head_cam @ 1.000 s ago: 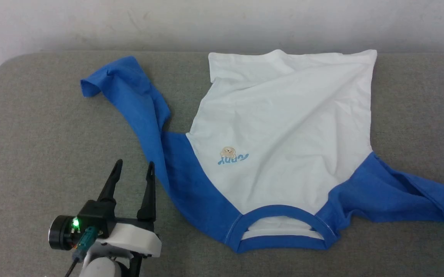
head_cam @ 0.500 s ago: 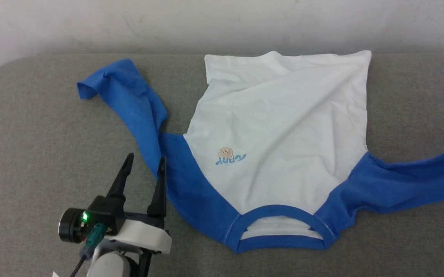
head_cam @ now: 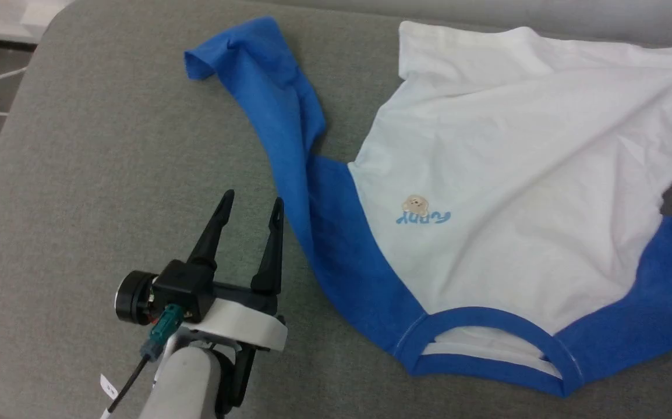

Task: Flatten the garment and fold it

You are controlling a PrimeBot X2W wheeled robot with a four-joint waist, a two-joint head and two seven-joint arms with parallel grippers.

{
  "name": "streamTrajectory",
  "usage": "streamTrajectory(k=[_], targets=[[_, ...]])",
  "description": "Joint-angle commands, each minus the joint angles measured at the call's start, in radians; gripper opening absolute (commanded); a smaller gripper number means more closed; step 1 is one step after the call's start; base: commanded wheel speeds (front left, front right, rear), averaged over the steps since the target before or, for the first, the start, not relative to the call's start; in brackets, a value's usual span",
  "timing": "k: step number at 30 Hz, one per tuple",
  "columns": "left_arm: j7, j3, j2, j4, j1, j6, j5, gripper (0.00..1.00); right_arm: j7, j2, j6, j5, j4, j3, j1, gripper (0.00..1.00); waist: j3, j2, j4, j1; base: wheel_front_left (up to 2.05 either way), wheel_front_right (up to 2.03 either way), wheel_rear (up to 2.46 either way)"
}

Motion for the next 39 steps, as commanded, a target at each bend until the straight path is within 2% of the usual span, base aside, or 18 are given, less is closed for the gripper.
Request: streamTrajectory(k=[1,3,4,5,13,19,24,28,32,36,39], targets=[[-0.005,-0.003,-0.007,0.001,-0.021,-0.003,0.001,1.0,-0.016,-0.017,-0.002,-0.031,0.039,-0.002,-0.024,0.0,0.093,0.0,0.1,-0.0002,0.0,0.0,0.0],[-0.005,-0.009,-0.011,0.002,-0.029,-0.003,-0.003,1.0,-0.032,-0.033,-0.002,-0.066,0.109,-0.005,-0.041,0.0,0.102,0.0,0.115,-0.0002,0.0,0.0,0.0],[-0.005,-0.011,-0.012,0.002,-0.032,-0.003,-0.004,1.0,-0.038,-0.038,-0.002,-0.079,0.142,-0.009,-0.045,0.53,0.105,0.0,0.121,-0.0002,0.0,0.0,0.0],[-0.005,-0.013,-0.014,0.004,-0.034,-0.002,-0.005,1.0,-0.039,-0.039,-0.002,-0.086,0.176,-0.016,-0.047,1.0,0.104,0.0,0.125,-0.0002,0.0,0.0,0.0],[-0.005,0.001,-0.018,0.019,-0.021,0.003,-0.002,1.0,-0.173,-0.014,-0.002,-0.06,0.345,0.006,-0.054,1.0,0.038,0.0,0.096,-0.0002,0.0,0.0,0.0],[-0.005,0.038,-0.006,0.033,0.01,-0.009,0.001,1.0,-0.356,0.009,-0.002,0.04,0.412,0.135,-0.064,1.0,-0.071,0.0,0.027,-0.0002,0.0,0.0,0.0],[-0.005,0.063,-0.005,0.045,0.056,-0.018,-0.014,1.0,-0.495,0.024,-0.002,0.168,0.403,0.27,-0.009,1.0,-0.167,0.0,-0.029,-0.0002,0.0,0.0,0.0],[-0.005,0.093,-0.009,0.058,0.101,-0.033,-0.074,1.0,-0.568,0.042,-0.002,0.305,0.32,0.397,0.096,1.0,-0.217,0.0,-0.073,-0.0002,0.0,0.0,0.0],[-0.005,0.103,0.001,0.081,0.133,-0.043,-0.077,1.0,-0.587,0.046,-0.002,0.459,0.147,0.493,0.26,1.0,-0.245,0.0,-0.11,-0.0002,0.0,0.0,0.0],[-0.002,0.093,0.012,0.105,0.147,-0.052,-0.075,1.0,-0.589,0.046,-0.002,0.543,-0.056,0.507,0.448,1.0,-0.251,0.0,-0.141,-0.0002,0.0,0.0,0.0],[0.036,0.068,0.024,0.113,0.155,-0.064,-0.076,1.0,-0.582,0.082,-0.002,0.56,-0.194,0.476,0.577,1.0,-0.252,0.0,-0.163,-0.0002,0.0,0.0,0.0]])
